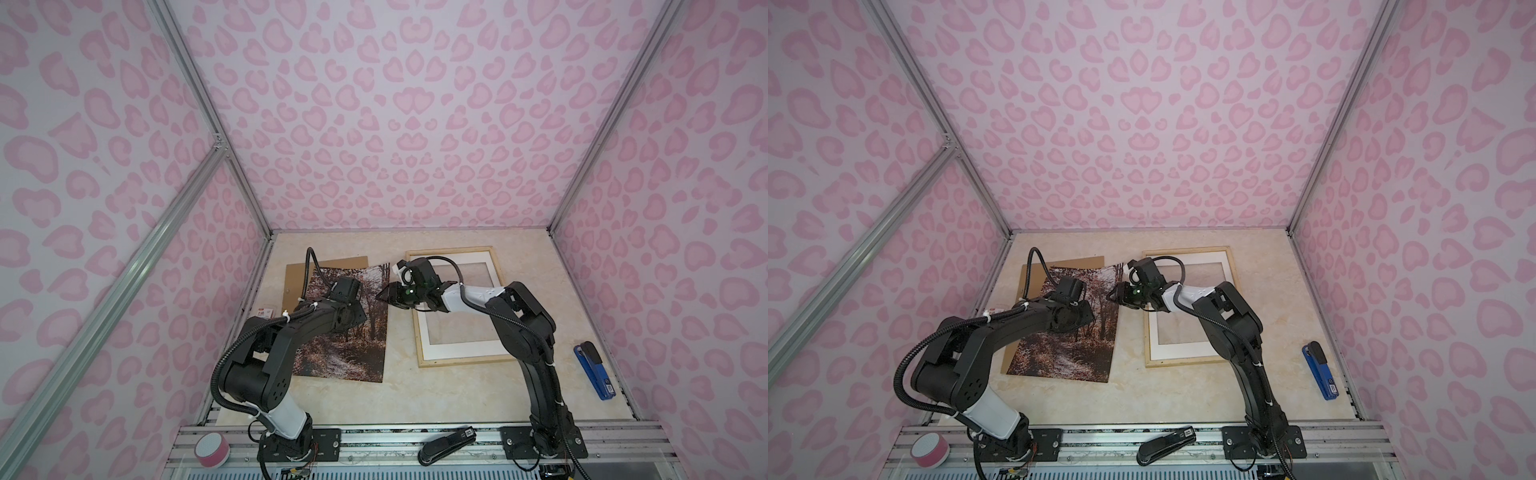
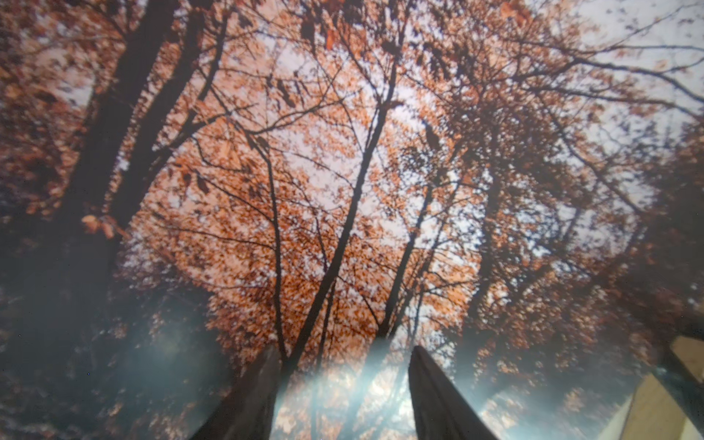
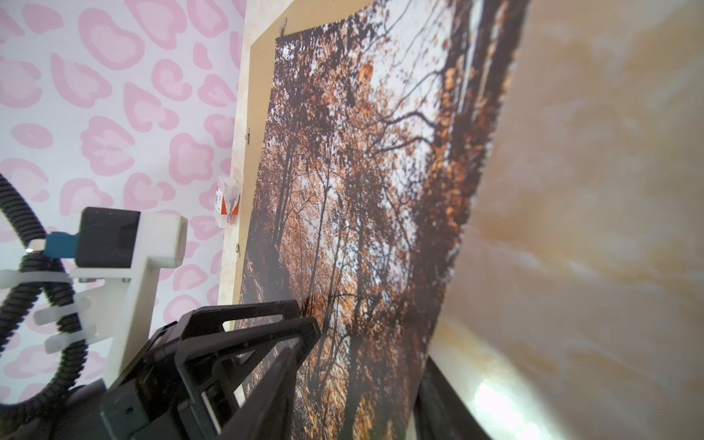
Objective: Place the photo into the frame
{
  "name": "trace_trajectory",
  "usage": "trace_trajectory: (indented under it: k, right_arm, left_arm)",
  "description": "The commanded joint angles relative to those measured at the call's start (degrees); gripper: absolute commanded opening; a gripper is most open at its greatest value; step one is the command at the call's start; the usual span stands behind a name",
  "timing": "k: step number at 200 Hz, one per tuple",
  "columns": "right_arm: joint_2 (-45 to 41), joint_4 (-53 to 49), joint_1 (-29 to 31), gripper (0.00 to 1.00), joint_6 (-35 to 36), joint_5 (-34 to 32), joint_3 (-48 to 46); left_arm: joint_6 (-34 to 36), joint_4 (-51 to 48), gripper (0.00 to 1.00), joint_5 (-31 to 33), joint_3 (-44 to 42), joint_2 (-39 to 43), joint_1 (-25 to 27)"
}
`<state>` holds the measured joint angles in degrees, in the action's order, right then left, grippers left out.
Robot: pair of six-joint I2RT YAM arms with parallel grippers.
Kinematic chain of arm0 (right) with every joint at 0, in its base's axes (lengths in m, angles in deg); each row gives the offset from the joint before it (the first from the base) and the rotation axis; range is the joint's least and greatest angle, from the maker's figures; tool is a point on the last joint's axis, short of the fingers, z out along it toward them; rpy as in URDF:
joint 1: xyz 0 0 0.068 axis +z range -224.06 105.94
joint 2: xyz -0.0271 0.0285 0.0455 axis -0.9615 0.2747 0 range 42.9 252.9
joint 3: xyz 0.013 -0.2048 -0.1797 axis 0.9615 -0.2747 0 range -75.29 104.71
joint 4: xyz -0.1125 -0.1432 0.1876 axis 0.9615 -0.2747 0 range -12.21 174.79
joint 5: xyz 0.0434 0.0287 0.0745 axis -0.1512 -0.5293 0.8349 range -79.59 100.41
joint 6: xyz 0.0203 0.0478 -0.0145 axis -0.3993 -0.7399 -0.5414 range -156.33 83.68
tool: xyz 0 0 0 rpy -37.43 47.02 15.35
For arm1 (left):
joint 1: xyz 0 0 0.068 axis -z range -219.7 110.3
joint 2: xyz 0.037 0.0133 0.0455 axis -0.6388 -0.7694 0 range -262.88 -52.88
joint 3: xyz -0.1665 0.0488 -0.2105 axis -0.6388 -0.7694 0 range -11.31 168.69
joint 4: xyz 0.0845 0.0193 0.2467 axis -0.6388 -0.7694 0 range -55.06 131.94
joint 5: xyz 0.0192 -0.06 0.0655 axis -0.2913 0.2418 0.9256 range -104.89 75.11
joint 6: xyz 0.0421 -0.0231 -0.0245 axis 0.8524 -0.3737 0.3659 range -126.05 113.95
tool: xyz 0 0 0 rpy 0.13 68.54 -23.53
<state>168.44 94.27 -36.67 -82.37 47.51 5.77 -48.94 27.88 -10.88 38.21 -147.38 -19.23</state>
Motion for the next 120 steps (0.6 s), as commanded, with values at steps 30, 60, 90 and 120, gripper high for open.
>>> trace_trajectory:
  k: [30,60,90,120]
  right_arm:
    - [2.49,0.11,0.14,0.41,0.07,0.69,1.47]
    - [3.26,-0.22,0.28,0.34,-0.01,0.87,2.25]
    - [3.75,-0.51,0.27,0.24,-0.07,1.13,2.79]
    - [3.75,-0.51,0.32,0.2,-0.09,1.13,2.79]
  left_arm:
    - [0.67,-2.27,0.57,-2.07,0.23,-0.35,0.04]
    - [0.84,-2.37,0.57,-2.07,0.4,-0.34,0.1]
    - [0.93,-2.28,0.57,-2.1,0.24,-0.25,0.03]
    - [0.97,-2.28,0.57,-1.89,-0.02,-0.07,0.04]
